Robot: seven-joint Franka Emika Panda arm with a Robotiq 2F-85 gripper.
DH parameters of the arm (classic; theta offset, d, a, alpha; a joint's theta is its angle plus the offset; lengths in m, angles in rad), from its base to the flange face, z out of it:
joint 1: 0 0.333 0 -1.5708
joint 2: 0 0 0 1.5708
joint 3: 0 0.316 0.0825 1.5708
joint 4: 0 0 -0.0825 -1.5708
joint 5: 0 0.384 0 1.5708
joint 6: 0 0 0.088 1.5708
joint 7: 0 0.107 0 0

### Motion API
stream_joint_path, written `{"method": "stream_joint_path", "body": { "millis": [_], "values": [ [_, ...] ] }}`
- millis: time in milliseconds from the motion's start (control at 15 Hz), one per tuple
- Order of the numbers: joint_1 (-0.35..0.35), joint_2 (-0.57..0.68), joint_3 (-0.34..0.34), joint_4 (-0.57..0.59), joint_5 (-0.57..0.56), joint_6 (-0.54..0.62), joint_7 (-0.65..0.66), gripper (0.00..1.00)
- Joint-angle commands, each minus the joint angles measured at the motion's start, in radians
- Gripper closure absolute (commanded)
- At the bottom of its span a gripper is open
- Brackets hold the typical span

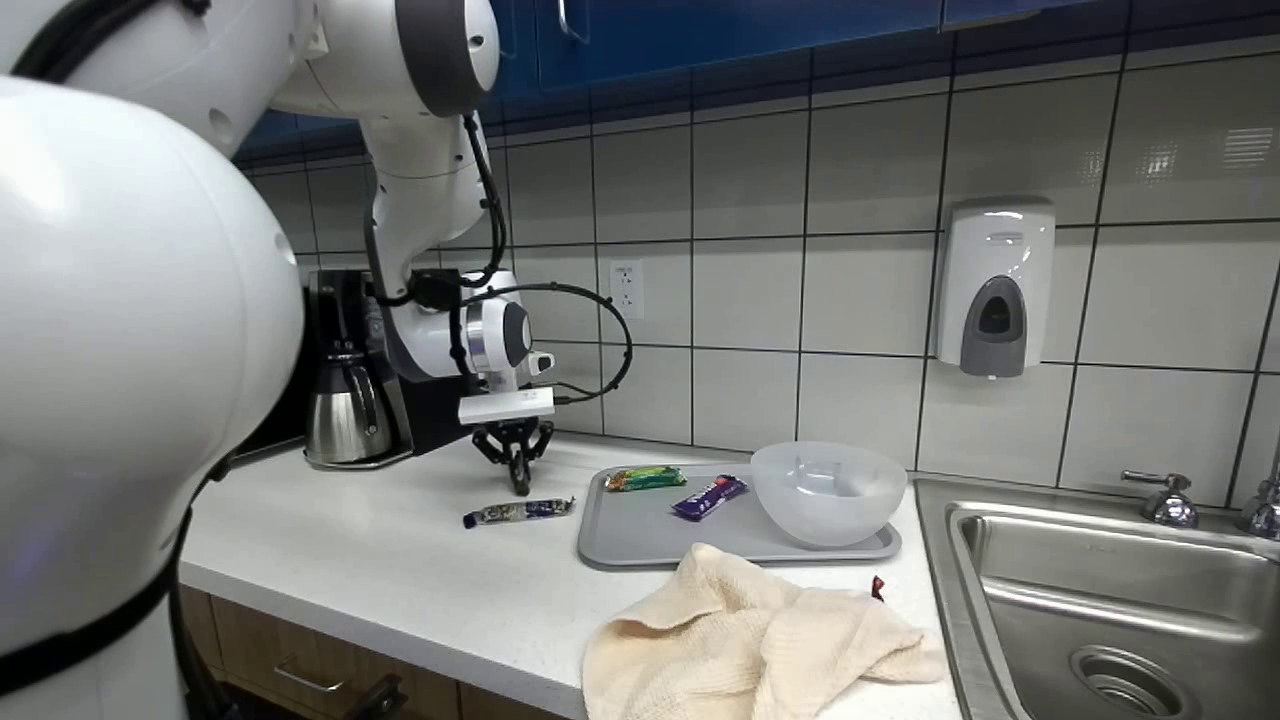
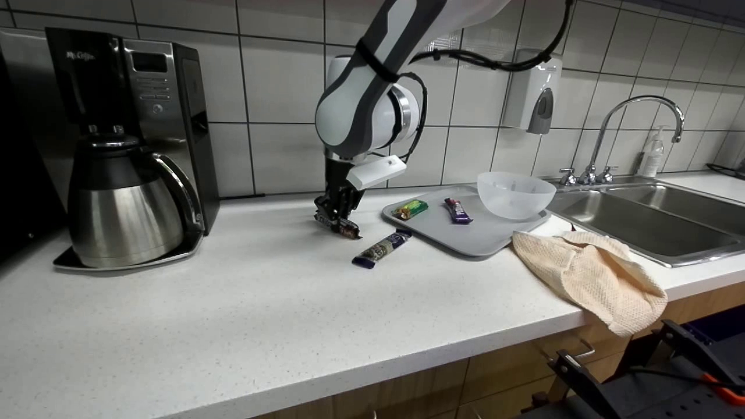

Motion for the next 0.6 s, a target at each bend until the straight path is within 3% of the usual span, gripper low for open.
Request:
{"method": "stream_joint_path", "body": {
  "millis": [0, 67, 533],
  "values": [
    [-0.007, 0.023, 0.006, 0.044, -0.018, -0.010, 0.001, 0.54],
    [-0.008, 0.024, 0.005, 0.044, -0.018, -0.007, 0.002, 0.53],
    [-0.019, -0.038, 0.019, 0.022, 0.001, -0.012, 0.007, 0.02]
  ]
}}
